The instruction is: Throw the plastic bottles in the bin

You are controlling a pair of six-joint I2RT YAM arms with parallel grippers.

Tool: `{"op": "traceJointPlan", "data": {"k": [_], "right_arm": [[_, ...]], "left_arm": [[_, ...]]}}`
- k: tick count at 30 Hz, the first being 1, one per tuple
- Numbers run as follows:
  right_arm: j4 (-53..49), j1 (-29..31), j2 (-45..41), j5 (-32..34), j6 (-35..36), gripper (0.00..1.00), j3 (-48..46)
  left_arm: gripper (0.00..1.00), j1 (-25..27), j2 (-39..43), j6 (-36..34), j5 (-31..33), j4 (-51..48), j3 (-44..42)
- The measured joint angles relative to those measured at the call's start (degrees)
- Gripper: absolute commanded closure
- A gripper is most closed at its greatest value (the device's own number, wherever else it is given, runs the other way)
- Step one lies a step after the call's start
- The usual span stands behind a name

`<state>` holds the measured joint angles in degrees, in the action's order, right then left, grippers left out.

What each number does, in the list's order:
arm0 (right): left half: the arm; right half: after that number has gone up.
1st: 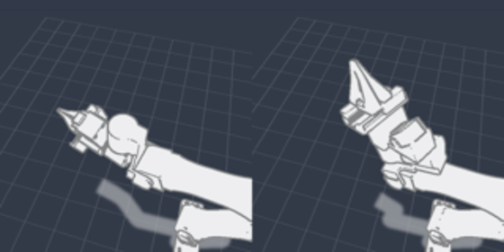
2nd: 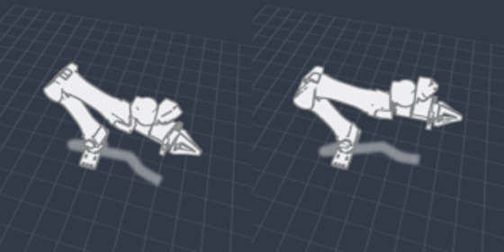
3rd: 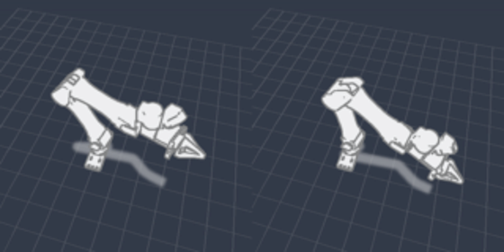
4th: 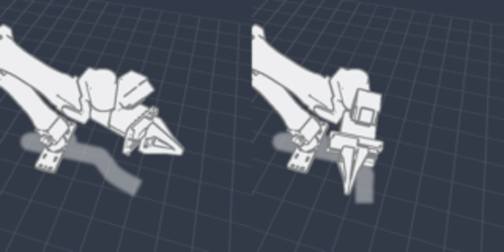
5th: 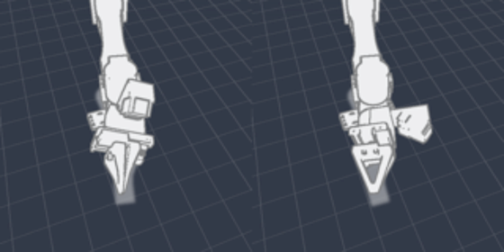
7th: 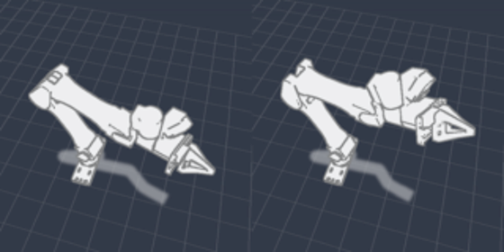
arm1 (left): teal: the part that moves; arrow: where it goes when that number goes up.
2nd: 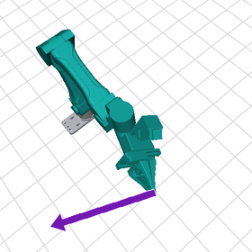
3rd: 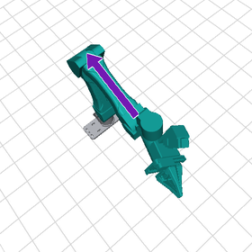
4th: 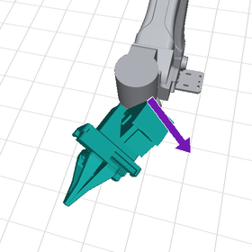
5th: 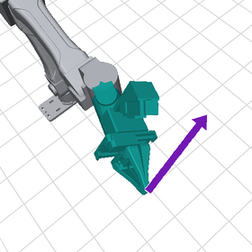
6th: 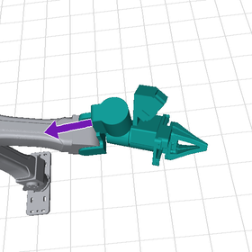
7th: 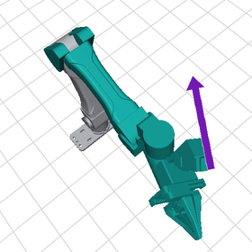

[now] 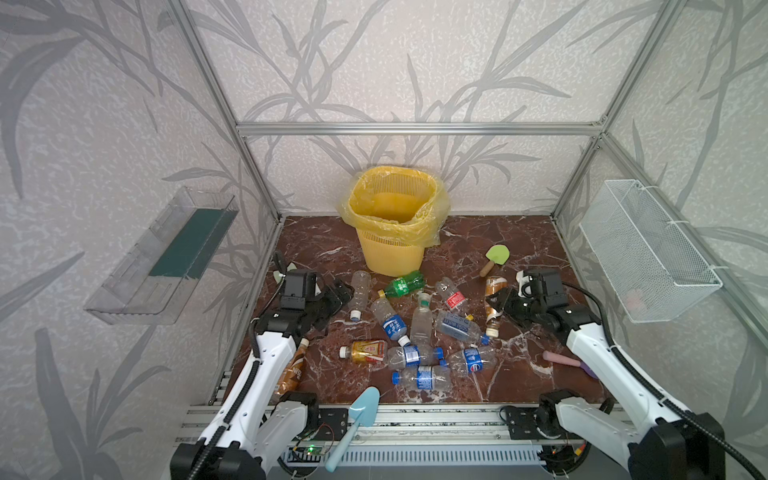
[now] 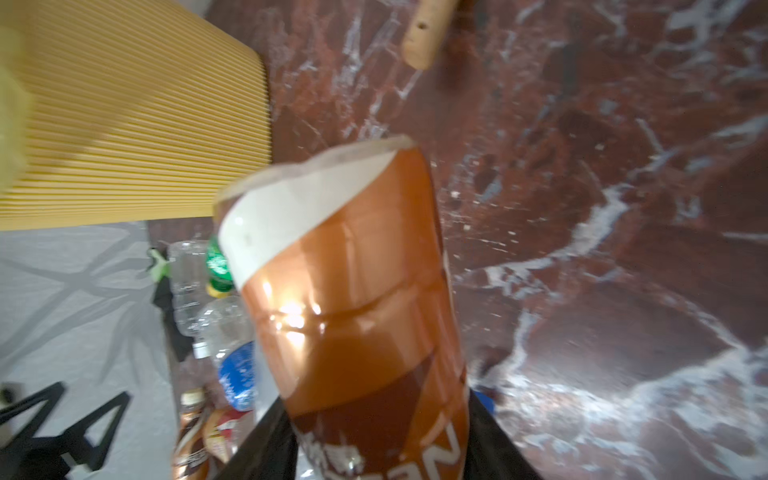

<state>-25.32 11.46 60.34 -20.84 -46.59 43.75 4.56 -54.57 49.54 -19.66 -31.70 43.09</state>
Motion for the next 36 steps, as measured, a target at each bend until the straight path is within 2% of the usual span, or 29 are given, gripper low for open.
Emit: {"op": "traceJointPlan", "data": {"k": [3, 7, 9, 10, 12, 15, 17, 22, 28, 36], "right_arm": [[3.5, 1.9, 6.6, -3.7, -4.8, 0.42, 13.2], [11.9, 7.4, 24.3, -7.0, -9.7, 0.25, 47.8], [16.0, 8.0, 29.1, -9.0, -11.8, 0.20, 56.8], [17.2, 7.7, 30.3, -10.0, -13.0, 0.15, 58.1], [18.8, 6.5, 30.3, -11.1, -14.4, 0.13, 54.6], [19.6, 5.3, 27.3, -9.3, -15.7, 0.12, 40.2], [17.3, 4.3, 24.8, -7.7, -16.0, 0.13, 29.8], [12.6, 2.9, 14.8, -4.8, -13.9, 0.17, 15.0], [9.7, 2.8, 3.3, -1.4, -8.1, 0.20, 7.1], [5.0, 2.8, 1.6, 1.2, -3.0, 0.21, 1.2]], "left_arm": [[0.04, 0.0, -0.1, 0.0, 0.0, -0.7, 1.2], [0.05, 0.0, -0.8, 0.1, 0.0, -1.3, 5.2], [0.05, 0.0, -1.1, 0.1, 0.0, -1.4, 7.3], [0.05, 0.0, -1.1, 0.1, 0.0, -1.4, 8.1], [0.04, 0.0, -0.6, 0.0, 0.2, -1.5, 8.9], [0.04, 0.0, 1.3, 0.0, 1.6, -1.7, 8.2], [0.04, 0.0, 3.1, 0.0, 2.6, -1.8, 6.8], [0.04, 0.0, 3.9, -0.1, 3.4, -2.1, 3.7], [0.04, 0.0, 3.7, -0.1, 2.9, -2.1, 0.2], [0.04, 0.0, 3.7, -0.7, 2.5, -2.4, -0.3]]}}
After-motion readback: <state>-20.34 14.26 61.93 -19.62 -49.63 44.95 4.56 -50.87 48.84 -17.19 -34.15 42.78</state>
